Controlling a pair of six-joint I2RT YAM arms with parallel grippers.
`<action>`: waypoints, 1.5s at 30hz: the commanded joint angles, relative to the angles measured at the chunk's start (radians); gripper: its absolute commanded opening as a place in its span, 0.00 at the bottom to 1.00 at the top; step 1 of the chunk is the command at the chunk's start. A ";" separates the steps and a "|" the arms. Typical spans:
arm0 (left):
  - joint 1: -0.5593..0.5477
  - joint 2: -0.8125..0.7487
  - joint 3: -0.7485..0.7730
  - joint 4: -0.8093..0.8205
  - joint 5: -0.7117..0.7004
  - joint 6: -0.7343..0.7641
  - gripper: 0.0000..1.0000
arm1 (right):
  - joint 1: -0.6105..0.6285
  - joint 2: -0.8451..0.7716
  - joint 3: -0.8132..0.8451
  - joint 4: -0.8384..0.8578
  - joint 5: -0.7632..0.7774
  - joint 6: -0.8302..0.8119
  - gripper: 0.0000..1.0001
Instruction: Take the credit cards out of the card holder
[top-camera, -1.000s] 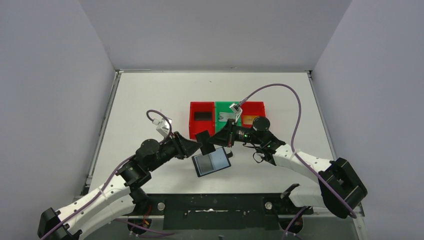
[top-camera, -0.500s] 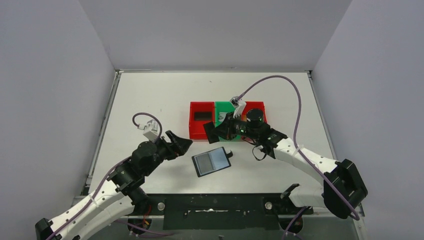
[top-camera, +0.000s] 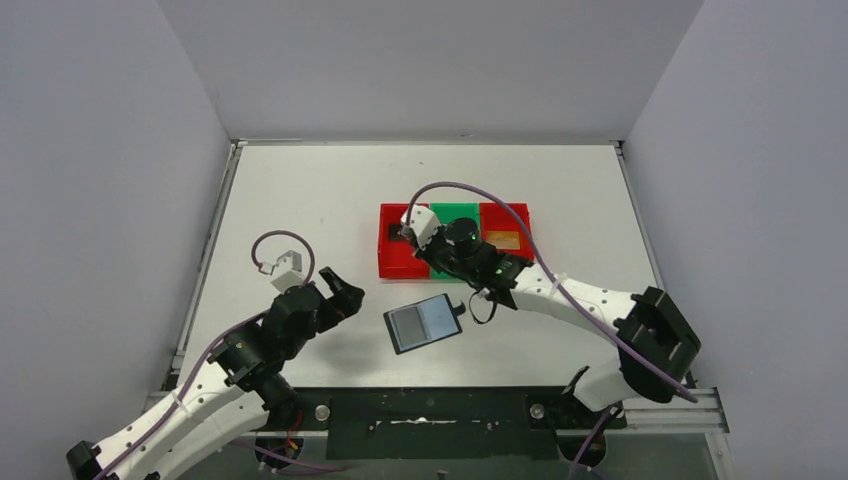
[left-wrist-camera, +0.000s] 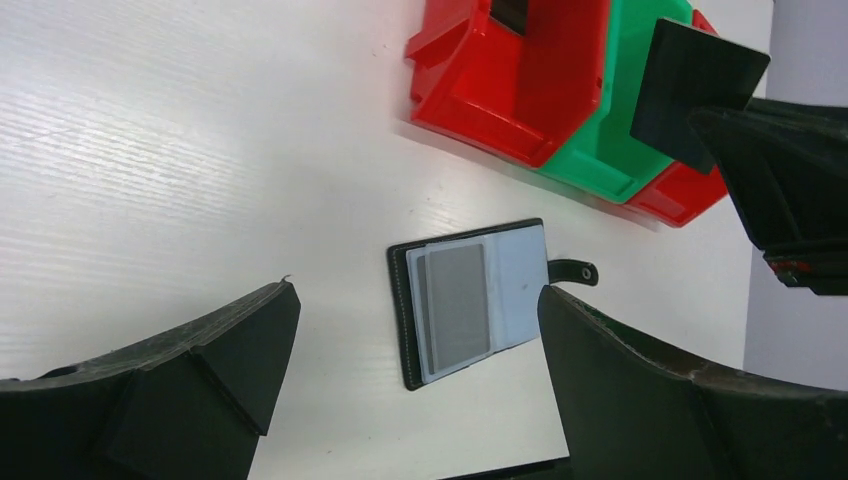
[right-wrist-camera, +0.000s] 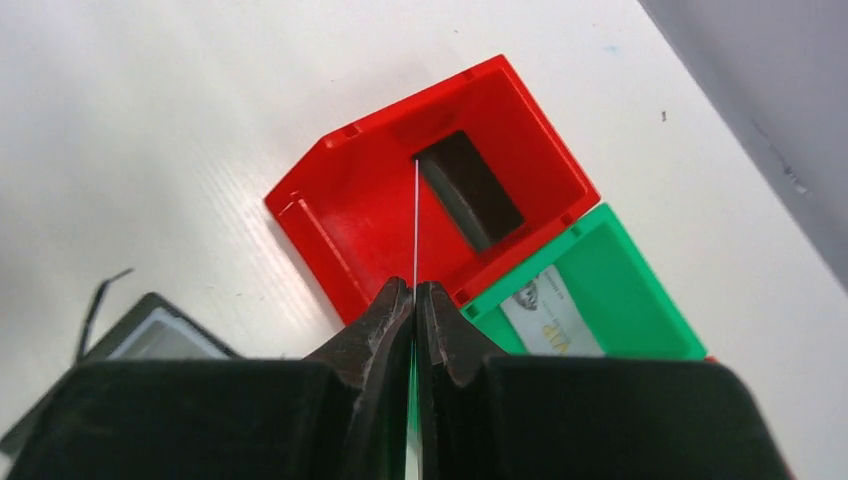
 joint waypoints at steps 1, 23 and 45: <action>0.005 -0.027 0.073 -0.094 -0.076 -0.042 0.92 | -0.004 0.108 0.163 0.006 0.003 -0.295 0.00; 0.006 -0.140 0.086 -0.182 -0.117 -0.047 0.93 | -0.056 0.486 0.535 -0.322 -0.060 -0.648 0.00; 0.007 -0.176 0.080 -0.191 -0.142 -0.067 0.93 | -0.057 0.713 0.654 -0.206 0.147 -0.651 0.11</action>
